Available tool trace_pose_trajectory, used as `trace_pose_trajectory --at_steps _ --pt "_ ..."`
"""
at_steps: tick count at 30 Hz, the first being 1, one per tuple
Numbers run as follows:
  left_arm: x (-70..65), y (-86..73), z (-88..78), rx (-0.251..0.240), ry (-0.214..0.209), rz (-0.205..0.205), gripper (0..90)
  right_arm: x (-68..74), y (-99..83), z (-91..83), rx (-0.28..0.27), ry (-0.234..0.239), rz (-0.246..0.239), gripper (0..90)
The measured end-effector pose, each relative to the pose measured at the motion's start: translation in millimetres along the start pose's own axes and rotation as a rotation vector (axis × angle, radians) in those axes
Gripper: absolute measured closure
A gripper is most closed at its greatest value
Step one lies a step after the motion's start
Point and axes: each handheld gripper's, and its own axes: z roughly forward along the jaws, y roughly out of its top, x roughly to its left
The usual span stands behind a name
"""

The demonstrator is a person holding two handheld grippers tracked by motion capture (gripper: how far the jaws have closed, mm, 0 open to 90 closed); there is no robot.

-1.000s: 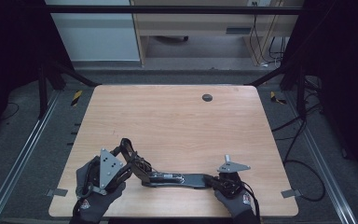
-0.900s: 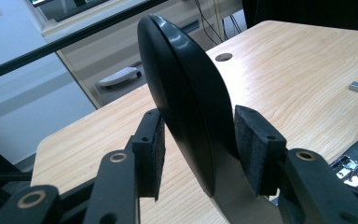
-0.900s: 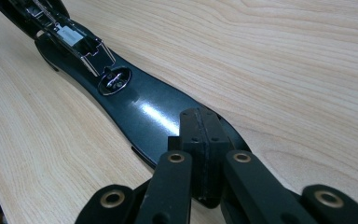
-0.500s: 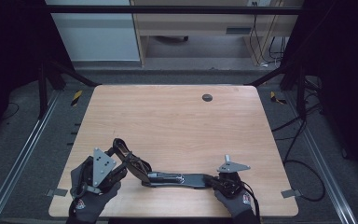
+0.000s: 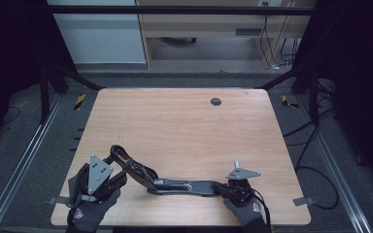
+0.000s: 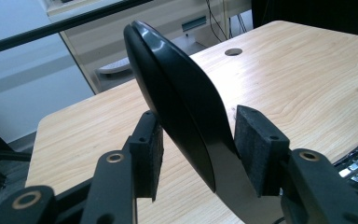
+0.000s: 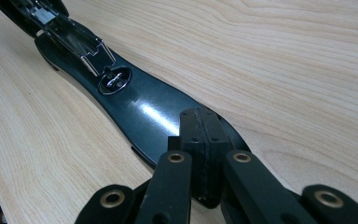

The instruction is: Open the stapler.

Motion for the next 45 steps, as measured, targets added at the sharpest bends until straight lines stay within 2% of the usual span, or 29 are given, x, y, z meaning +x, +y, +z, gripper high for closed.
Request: trace_pose_trajectory --at_steps 6,13,33,45 --pt "2.3 -3.1 0.0 -0.005 0.001 -0.009 51.5 -0.1 0.2 0.1 0.0 0.0 -0.002 90.0" --pt "1.2 -5.2 0.3 -0.007 0.017 0.005 50.2 -0.2 0.3 0.3 0.001 -0.003 -0.012 90.0" --pt "14.6 -18.9 -1.2 0.001 0.015 -0.062 48.4 0.3 0.7 0.6 0.004 -0.009 -0.015 90.0" --pt "17.2 -25.0 -0.9 0.017 0.035 -0.068 45.1 0.4 0.7 0.6 0.004 -0.01 -0.016 90.0"
